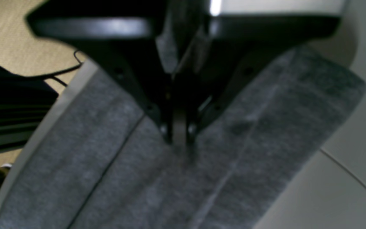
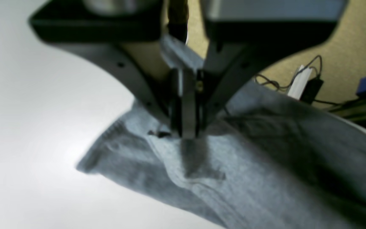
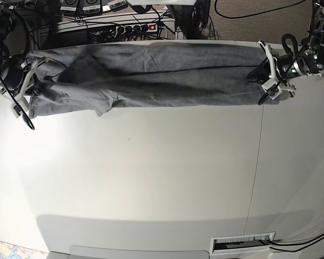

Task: Fold the T-shirt properly
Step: 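Grasp the shirt flap with the right gripper and tuck it under, then release the left gripper and regrasp the shirt end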

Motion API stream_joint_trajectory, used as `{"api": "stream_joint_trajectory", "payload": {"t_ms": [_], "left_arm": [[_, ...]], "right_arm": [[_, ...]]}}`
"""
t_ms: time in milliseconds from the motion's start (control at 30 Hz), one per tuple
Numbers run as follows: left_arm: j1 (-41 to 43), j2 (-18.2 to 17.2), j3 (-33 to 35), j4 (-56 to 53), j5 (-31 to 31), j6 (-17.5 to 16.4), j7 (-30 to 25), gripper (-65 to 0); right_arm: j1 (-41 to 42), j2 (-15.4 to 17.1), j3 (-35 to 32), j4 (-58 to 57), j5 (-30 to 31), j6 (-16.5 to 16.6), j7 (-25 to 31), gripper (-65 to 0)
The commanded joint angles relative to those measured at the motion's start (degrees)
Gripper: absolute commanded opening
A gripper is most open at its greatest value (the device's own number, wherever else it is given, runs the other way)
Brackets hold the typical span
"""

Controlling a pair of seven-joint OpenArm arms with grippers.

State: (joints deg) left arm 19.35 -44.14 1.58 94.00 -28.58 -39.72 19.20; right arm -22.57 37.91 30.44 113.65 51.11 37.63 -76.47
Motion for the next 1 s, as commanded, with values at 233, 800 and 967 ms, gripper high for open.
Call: {"api": "stream_joint_trajectory", "payload": {"t_ms": [233, 800, 967], "left_arm": [[-0.3, -0.9, -0.6, 0.6, -0.9, -0.3, -1.2, -65.0], [-0.5, 0.4, -0.6, 0.6, -0.1, -0.3, -1.3, -65.0], [-1.8, 0.4, -0.7, 0.7, -0.2, -0.3, -1.2, -65.0]], "right_arm": [[-1.9, 0.2, 2.2, 0.7, -1.2, 0.5, 1.5, -65.0], [-1.2, -4.8, 2.2, 0.7, -6.8, 0.4, 16.2, -47.7], [1.7, -11.2, 0.7, 0.7, -5.9, 0.5, 16.3, -55.2]]}}
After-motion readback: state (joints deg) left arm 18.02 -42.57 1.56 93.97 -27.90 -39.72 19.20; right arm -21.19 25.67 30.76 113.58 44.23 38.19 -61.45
